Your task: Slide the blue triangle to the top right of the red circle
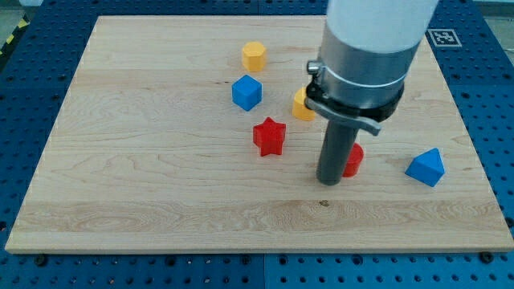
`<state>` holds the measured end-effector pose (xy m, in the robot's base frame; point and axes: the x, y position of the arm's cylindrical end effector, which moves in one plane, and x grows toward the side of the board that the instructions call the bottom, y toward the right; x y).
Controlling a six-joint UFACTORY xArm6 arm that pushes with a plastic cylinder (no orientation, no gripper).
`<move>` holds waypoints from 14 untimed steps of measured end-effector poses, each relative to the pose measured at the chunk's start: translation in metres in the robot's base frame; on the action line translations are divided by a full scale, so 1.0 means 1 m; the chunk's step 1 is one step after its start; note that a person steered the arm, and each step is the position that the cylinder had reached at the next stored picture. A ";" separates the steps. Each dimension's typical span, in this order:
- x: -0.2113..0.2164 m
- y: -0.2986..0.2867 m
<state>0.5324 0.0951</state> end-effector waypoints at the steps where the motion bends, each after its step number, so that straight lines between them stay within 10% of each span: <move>1: -0.008 0.019; 4: 0.014 0.115; 14: -0.027 0.153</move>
<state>0.5051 0.2485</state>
